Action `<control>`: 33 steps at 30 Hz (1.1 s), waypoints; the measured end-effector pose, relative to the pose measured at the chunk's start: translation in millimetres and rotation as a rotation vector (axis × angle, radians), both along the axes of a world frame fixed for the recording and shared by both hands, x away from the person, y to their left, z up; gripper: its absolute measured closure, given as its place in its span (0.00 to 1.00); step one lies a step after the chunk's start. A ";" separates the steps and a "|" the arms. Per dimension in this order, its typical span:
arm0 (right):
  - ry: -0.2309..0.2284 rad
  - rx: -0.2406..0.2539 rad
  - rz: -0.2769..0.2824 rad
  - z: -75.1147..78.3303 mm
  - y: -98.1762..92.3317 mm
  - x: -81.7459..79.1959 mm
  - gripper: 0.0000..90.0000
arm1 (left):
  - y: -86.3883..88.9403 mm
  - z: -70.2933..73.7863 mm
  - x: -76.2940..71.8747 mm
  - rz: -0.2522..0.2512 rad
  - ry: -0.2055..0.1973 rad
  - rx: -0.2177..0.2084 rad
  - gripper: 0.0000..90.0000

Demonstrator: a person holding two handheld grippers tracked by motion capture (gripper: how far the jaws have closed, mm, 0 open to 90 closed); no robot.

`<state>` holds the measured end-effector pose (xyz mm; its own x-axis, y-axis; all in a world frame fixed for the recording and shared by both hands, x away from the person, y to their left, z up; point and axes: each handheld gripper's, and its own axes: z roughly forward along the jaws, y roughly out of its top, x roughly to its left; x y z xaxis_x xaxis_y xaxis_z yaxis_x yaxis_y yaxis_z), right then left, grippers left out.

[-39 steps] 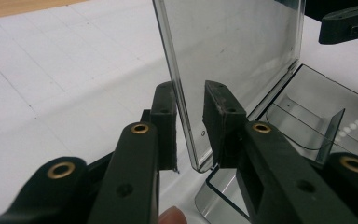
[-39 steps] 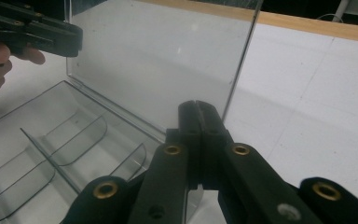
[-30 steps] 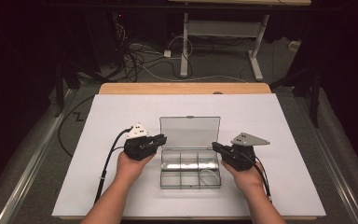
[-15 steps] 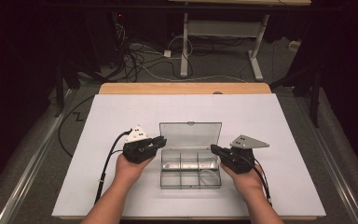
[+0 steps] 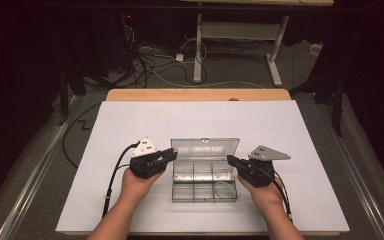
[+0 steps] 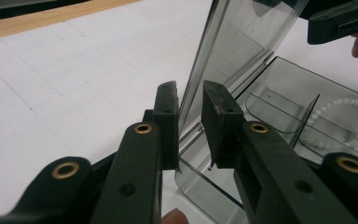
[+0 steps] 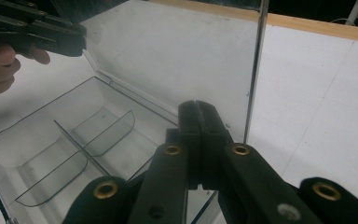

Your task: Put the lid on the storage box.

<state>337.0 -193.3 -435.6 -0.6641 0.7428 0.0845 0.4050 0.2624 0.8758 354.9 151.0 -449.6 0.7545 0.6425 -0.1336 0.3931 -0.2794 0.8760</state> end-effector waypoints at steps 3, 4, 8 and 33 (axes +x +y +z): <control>0.005 -0.002 -0.005 0.4 -0.3 -1.1 1.00 | 0.1 0.2 -2.0 -0.001 -0.001 0.004 0.83; 0.004 -0.001 -0.005 0.4 -0.5 -1.5 1.00 | 0.2 0.6 -2.9 -0.002 0.000 0.008 0.83; 0.002 -0.001 -0.004 1.3 -0.7 -2.9 1.00 | 1.0 1.3 -6.6 -0.007 -0.003 0.016 0.83; 0.008 -0.017 0.004 -4.0 -4.3 -14.1 1.00 | 13.1 -9.1 -28.3 0.010 0.032 0.038 0.81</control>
